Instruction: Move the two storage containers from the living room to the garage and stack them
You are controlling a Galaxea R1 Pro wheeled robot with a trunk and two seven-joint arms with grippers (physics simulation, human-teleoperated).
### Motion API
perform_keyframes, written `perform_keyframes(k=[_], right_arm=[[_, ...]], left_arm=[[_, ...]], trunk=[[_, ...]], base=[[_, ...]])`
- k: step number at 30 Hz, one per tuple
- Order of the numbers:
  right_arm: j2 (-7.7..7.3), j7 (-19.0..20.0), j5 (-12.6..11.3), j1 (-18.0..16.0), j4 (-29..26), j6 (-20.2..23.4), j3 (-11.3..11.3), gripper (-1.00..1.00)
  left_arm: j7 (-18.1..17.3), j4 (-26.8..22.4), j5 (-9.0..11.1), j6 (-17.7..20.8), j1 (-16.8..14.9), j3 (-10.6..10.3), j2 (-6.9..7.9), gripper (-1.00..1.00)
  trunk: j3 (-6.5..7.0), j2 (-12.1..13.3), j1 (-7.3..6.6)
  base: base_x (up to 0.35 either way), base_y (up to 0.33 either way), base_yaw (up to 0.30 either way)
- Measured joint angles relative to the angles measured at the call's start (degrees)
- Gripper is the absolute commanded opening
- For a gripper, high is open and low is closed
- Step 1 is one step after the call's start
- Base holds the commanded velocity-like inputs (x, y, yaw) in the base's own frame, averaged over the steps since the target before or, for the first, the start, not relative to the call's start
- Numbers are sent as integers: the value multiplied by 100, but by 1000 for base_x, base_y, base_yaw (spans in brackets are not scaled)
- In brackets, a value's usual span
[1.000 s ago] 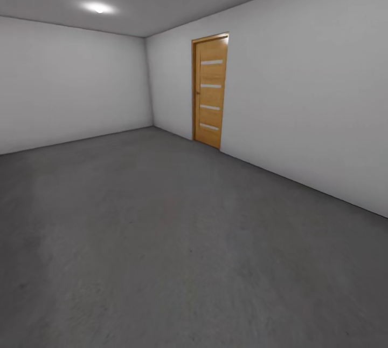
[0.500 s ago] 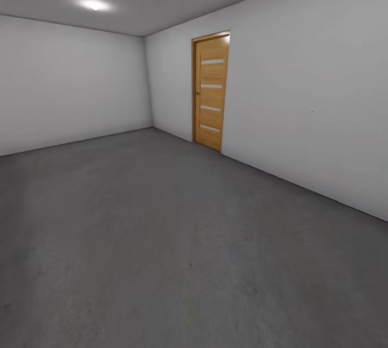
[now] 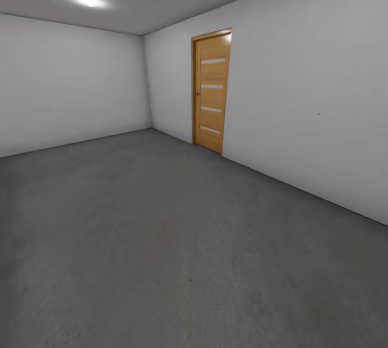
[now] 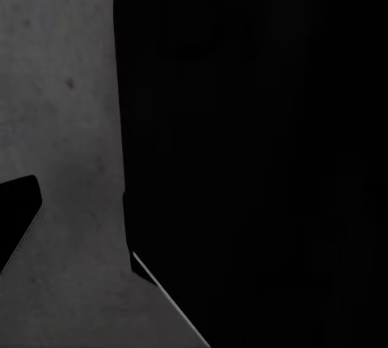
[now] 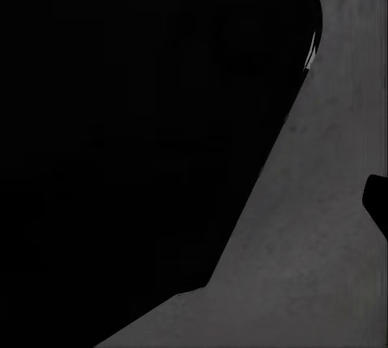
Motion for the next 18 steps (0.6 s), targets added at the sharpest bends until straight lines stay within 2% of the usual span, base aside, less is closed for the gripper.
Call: perform_keyframes(k=[18], right_arm=[[0, 0, 0, 0, 0, -1, -1, 100]], left_arm=[[0, 0, 0, -8, 0, 0, 5, 100]], trunk=[[0, 0, 0]], base=[[319, 0, 0]])
